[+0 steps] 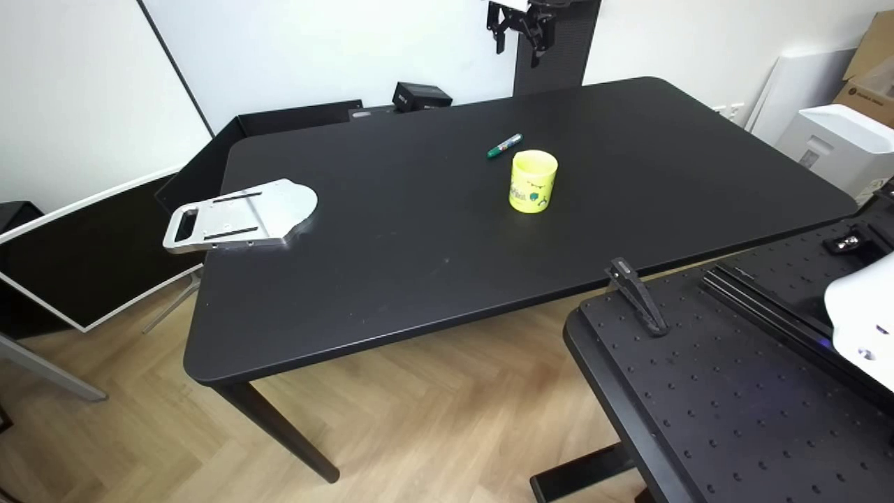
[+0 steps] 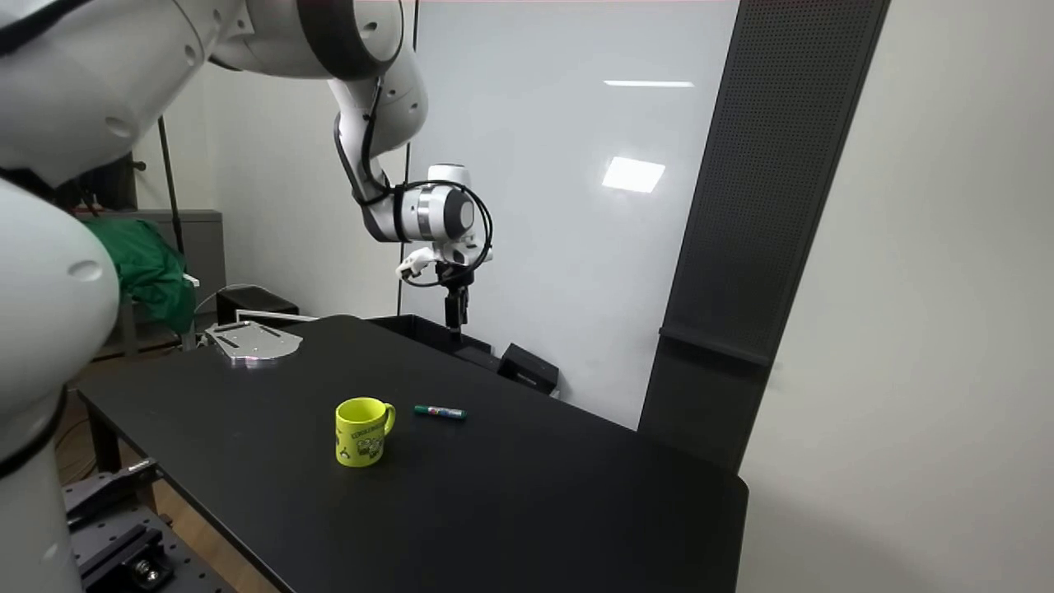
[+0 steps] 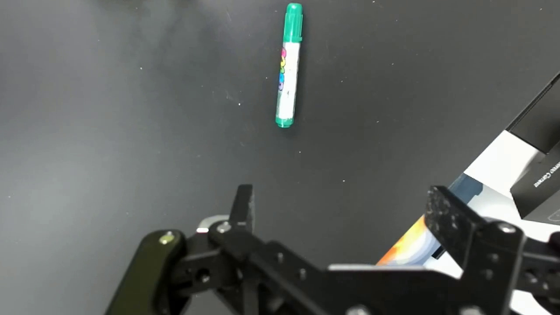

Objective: Put the green marker inside the yellow mug

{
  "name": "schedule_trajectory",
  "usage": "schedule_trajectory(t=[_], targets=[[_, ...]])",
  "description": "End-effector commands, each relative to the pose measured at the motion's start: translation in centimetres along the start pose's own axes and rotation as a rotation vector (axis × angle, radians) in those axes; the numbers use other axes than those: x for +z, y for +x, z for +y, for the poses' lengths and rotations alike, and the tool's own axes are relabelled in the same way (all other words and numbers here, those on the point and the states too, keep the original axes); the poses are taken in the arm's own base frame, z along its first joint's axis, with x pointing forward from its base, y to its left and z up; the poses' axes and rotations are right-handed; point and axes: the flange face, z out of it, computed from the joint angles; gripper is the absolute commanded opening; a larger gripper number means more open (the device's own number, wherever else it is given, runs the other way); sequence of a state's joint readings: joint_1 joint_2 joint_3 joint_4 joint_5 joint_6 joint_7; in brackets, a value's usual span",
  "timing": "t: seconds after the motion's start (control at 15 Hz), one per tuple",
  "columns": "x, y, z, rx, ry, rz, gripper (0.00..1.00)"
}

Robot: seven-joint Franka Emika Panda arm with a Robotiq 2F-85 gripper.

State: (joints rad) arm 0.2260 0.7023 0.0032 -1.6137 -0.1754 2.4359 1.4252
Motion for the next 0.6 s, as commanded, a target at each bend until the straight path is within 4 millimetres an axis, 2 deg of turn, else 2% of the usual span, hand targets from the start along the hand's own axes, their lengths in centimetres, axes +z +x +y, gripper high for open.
schedule_trajectory(t=[0.0,0.07,0.2,0.47,0.53], targets=[[2.5,0.3,-1.4,0.004,-0.01,0.004,1.0],[1.6,0.0,-0.2,-0.007,-0.006,0.0,1.0],[2.8,0.0,-0.4,-0.006,-0.014,0.002,1.0],[2.9,0.0,-0.7,-0.002,-0.01,0.002,1.0],[3.6,0.0,-0.7,-0.008,-0.018,-0.008,1.0]])
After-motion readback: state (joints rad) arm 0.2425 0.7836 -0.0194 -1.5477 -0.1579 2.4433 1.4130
